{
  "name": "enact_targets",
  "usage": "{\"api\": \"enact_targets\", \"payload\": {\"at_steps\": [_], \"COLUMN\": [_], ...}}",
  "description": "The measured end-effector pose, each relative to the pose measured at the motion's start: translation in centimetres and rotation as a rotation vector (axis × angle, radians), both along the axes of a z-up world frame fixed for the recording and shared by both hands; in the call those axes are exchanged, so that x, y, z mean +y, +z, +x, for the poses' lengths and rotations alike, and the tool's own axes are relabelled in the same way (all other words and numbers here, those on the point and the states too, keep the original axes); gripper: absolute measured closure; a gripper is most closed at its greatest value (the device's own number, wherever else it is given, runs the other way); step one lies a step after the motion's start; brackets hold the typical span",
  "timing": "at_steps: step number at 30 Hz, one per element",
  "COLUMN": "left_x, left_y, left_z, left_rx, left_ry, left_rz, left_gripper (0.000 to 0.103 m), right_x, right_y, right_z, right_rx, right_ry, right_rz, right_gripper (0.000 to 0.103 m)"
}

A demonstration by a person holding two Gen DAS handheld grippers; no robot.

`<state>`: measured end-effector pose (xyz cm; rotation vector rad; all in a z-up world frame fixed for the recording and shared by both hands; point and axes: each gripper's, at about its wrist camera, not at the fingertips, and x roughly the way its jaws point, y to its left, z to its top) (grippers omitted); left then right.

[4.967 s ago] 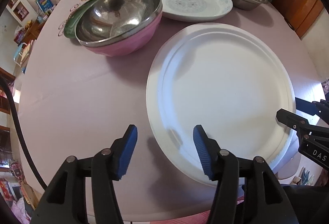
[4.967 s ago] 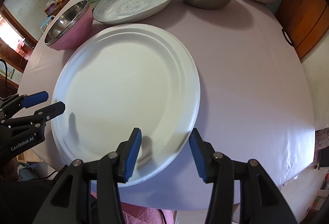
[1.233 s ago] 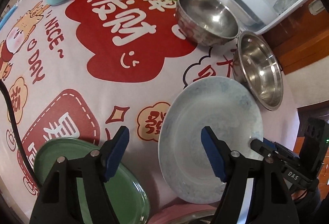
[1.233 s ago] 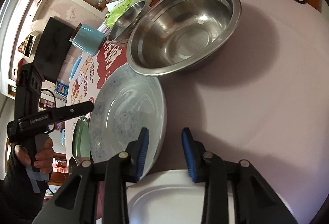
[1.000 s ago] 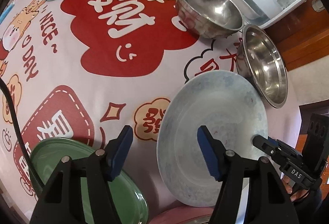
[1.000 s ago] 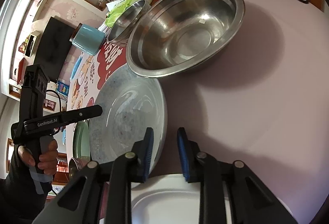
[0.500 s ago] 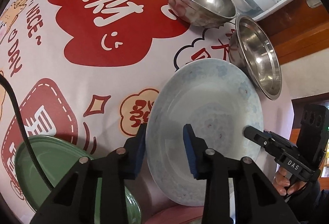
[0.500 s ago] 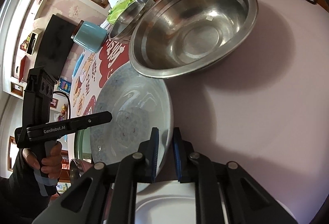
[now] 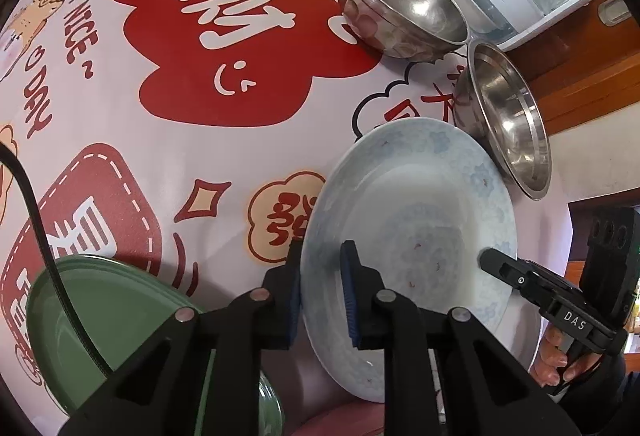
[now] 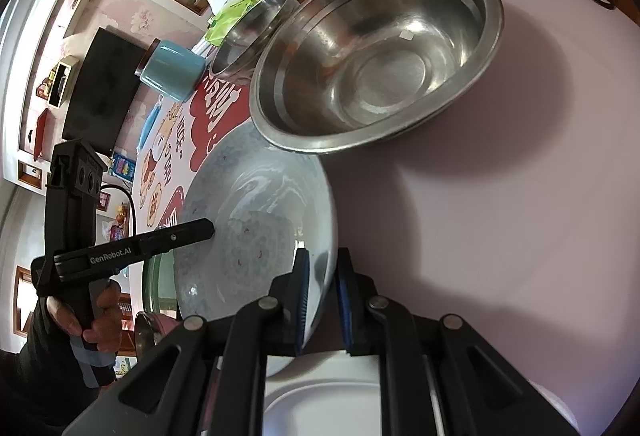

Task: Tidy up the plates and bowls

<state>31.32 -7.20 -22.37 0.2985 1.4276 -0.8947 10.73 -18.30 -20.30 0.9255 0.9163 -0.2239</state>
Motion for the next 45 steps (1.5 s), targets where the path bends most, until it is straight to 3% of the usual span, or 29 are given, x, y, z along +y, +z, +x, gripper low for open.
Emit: {"api": "enact_targets", "payload": {"at_steps": [18, 30, 45], "left_x": [1.8, 3.0, 3.3], "left_y": [0.9, 3.7, 8.6], "left_z": [0.4, 0.8, -1.2], "left_rx": [-0.021, -0.065, -0.152], "left_ry": [0.07, 0.1, 0.075], "left_rz": [0.008, -0.049, -0.143], "left_gripper": [0.087, 0.087, 0.087], "right_x": [1.4, 2.8, 2.9], "right_y": [0.7, 2.8, 6.8], "right_z": [1.9, 2.3, -0.1], "right_rx": [0.045, 0.037, -0.032], "right_ry": [0.053, 0.079, 0.028], "right_rz": [-0.037, -0.12, -0.181], "right_gripper": [0.09, 0.09, 0.09]}}
